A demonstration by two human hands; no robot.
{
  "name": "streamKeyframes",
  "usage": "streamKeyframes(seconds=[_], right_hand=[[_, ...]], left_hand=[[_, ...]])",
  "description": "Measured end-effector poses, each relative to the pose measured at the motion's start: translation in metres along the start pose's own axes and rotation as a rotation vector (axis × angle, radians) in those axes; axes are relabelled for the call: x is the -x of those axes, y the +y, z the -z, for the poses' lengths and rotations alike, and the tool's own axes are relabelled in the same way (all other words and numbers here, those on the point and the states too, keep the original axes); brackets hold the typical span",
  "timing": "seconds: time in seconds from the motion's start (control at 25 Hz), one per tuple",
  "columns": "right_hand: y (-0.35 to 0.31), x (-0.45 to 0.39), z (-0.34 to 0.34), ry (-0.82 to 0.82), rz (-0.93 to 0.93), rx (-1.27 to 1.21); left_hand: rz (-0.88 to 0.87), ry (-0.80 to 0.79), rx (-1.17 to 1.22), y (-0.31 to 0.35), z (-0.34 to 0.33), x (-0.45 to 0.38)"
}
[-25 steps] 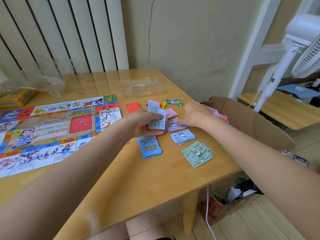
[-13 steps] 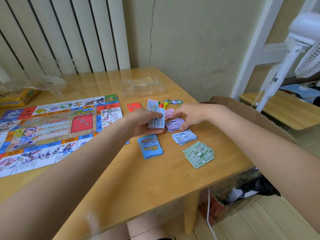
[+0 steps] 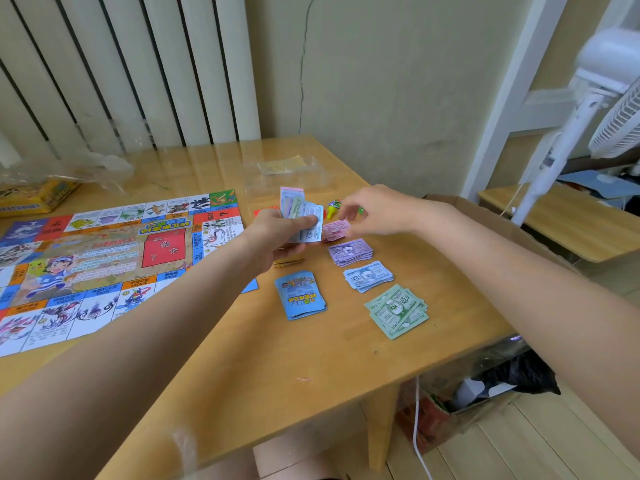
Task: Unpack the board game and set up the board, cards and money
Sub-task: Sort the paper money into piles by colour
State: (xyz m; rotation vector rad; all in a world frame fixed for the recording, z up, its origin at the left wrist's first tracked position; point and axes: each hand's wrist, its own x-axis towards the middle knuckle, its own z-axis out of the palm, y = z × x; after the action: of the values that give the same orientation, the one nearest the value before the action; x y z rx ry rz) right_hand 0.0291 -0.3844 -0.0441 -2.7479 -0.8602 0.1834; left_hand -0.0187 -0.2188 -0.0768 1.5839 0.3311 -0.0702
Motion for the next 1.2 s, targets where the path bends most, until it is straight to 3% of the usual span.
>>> streamKeyframes(seconds=[0.08, 0.16, 0.28, 0.44, 0.88, 1.04, 1.2], right_hand=[[-0.008, -0.001, 0.002, 0.098, -0.019, -0.277], [-0.014, -0.001, 0.000, 0.091, -0.039, -0.503], [-0.013, -0.001, -0.004, 0.070, -0.054, -0.610], [-0.007, 0.002, -0.007, 0.102, -0.092, -0.606], [0.001, 0.031, -0.006, -0.055, -0.214, -0.733], [0.013, 0.047, -0.022, -0.047, -0.301, -0.667], [0.020, 0.052, -0.032, -0.054, -0.303, -0.343]], left_hand=[[-0.013, -0.048, -0.069, 0.001, -0.004, 0.002], [-0.001, -0.096, -0.129, 0.002, -0.005, 0.005], [0.034, -0.180, -0.068, 0.005, -0.002, 0.009], [0.105, -0.262, 0.267, 0.010, 0.006, 0.013], [0.088, -0.263, 0.073, 0.006, -0.010, 0.026], [0.124, -0.310, 0.071, 0.000, -0.012, 0.036], [0.142, -0.321, 0.024, -0.002, -0.013, 0.039]])
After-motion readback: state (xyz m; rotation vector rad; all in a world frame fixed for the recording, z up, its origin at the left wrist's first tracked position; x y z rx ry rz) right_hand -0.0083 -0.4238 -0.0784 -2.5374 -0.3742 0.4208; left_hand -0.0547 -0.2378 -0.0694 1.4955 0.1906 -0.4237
